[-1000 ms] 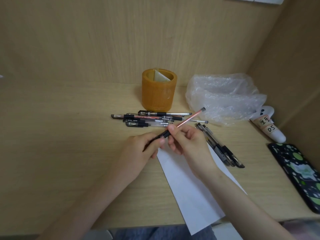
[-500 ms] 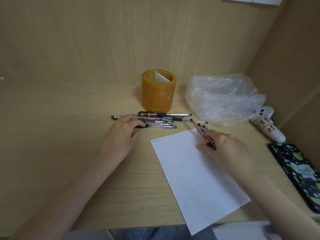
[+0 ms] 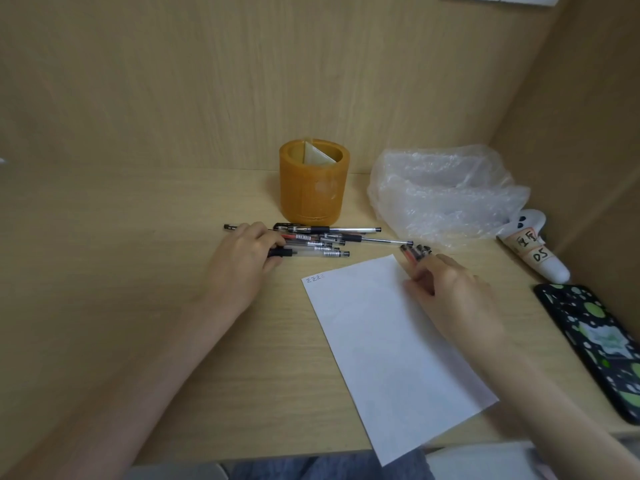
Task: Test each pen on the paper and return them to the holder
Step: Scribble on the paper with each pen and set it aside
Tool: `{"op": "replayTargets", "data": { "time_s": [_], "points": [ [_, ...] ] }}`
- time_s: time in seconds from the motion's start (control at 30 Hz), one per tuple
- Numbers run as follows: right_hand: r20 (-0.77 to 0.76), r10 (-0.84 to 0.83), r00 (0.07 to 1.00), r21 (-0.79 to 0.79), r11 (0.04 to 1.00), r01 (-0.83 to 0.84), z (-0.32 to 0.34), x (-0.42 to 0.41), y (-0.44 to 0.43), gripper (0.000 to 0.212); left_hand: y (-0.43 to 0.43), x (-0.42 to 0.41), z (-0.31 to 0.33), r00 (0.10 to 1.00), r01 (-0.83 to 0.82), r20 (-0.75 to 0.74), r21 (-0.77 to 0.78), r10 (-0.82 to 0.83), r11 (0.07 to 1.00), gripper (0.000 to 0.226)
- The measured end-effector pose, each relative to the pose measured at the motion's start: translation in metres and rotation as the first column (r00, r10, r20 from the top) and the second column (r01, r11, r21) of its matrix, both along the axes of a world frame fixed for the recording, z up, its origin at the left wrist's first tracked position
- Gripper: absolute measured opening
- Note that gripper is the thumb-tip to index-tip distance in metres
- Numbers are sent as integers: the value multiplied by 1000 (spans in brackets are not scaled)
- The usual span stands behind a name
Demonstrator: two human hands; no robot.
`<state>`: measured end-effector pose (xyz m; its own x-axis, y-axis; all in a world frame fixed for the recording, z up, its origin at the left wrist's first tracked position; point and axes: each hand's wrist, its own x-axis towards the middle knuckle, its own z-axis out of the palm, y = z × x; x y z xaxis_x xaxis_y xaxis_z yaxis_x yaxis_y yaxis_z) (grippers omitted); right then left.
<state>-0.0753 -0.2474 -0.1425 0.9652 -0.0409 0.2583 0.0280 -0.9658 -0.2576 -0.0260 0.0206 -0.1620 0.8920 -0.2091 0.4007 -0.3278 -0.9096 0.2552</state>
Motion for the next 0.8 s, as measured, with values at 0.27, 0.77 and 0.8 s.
{"op": "replayTargets", "data": {
  "time_s": [0.27,0.77,0.8],
  "points": [
    [-51,159,986,362,923,-130,1,3,33,10,5,-4,-2,999,43,1,-56,-43,998,16],
    [0,461,888,999,34,-17,6,21,74,20,-34,-41,24,952,134,-156,-561,-263,817,11],
    [21,450,893,997,61,-55,5,23,75,19,-36,-42,23,933,130,-213,-554,-291,822,9]
  ]
}}
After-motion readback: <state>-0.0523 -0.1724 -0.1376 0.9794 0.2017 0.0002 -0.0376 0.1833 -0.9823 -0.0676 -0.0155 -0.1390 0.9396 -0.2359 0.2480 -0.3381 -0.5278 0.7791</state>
